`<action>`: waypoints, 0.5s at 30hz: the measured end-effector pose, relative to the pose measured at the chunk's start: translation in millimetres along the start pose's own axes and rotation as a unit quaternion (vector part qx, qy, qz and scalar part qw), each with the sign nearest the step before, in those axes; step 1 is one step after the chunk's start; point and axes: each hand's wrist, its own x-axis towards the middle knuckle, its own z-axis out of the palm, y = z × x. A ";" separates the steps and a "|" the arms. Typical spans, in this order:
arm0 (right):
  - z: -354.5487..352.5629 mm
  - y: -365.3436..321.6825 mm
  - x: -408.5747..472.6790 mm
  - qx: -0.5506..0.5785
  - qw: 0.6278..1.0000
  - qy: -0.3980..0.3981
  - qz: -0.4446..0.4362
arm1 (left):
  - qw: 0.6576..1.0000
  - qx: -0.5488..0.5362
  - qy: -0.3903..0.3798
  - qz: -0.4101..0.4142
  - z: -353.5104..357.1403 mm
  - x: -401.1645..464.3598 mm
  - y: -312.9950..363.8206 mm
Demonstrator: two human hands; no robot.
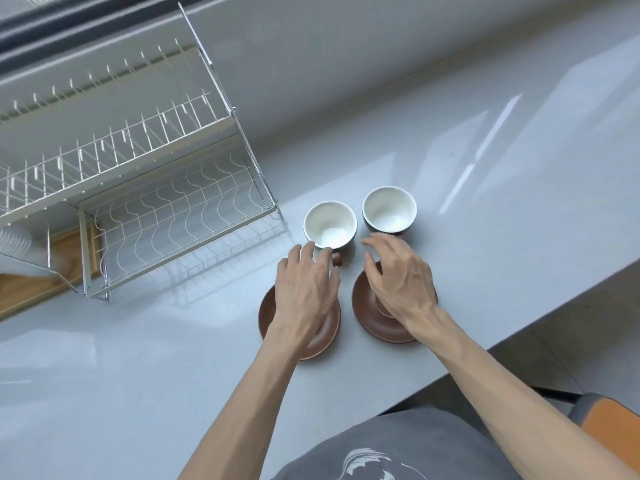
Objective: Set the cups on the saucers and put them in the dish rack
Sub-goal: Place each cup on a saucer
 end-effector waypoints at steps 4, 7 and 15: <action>-4.3 31.8 20.1 -0.026 0.999 0.028 -0.007 | 0.999 -0.004 0.029 0.046 5.1 25.6 26.9; -6.6 52.4 32.4 -0.036 0.999 0.030 0.008 | 0.998 -0.055 0.027 0.034 7.7 38.5 51.6; -6.5 84.2 61.8 -0.019 0.998 0.004 0.059 | 0.962 -0.255 -0.029 -0.091 17.8 63.8 92.9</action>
